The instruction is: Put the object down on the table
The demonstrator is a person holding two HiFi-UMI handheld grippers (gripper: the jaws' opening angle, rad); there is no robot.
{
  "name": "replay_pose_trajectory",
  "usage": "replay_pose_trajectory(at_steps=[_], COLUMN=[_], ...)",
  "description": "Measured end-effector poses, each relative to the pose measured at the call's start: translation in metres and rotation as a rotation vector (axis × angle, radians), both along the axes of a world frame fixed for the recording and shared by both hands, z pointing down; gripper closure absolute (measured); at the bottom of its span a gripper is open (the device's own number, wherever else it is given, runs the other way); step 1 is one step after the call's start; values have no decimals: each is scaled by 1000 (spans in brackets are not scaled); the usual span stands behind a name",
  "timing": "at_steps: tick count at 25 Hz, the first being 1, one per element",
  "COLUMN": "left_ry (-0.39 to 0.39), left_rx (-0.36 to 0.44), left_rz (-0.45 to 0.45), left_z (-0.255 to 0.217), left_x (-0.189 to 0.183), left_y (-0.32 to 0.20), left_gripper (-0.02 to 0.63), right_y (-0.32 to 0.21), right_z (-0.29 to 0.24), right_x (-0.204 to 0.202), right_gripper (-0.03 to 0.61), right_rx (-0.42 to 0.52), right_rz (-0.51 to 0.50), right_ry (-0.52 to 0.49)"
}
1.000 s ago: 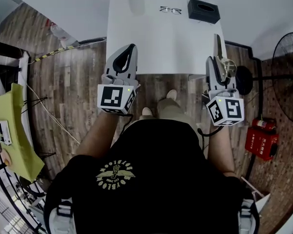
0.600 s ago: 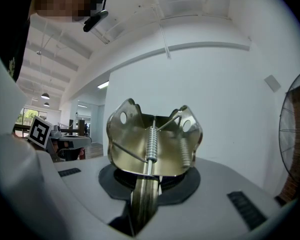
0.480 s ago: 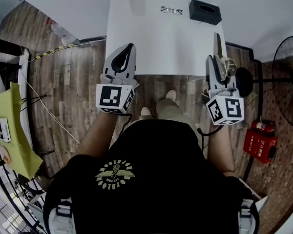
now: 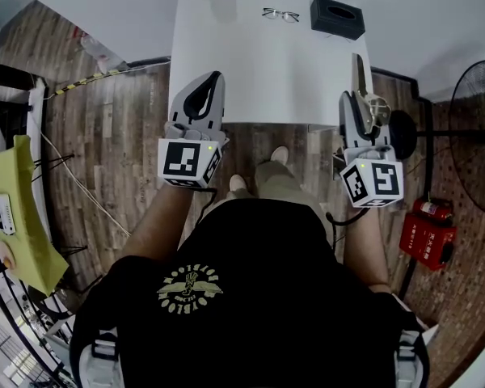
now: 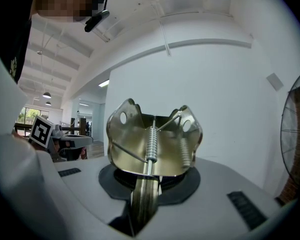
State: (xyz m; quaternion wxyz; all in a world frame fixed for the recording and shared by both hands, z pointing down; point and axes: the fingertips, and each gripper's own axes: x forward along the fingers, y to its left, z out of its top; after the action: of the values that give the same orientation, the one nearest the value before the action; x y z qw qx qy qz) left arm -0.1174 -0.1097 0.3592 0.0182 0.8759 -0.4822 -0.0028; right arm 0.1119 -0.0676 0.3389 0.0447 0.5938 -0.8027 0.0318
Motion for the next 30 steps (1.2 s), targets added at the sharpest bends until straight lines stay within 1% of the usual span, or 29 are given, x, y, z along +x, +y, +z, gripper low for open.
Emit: replay_pose_trajectory(at_steps=[8,13,21,30], left_ry=[-3,-6,0,-5], left_rx=[-16,-27,-20,3], left_rz=[-15,-20,-44,-96], left_z=[8,15,11,-1], left_x=[13,28,48,69], left_y=[-16,-33,-72,-115], left_gripper=[607,607,607,607], right_y=[-14,-31,-74,-125], right_z=[11,19,16,4], right_x=[13,26,45,69], right_gripper=[514,514,514,514], right_rx=[-22,-36,-31,-10], right_rz=[-16,-20,-49,-98], right_ry=[-9,-13,-16,-20])
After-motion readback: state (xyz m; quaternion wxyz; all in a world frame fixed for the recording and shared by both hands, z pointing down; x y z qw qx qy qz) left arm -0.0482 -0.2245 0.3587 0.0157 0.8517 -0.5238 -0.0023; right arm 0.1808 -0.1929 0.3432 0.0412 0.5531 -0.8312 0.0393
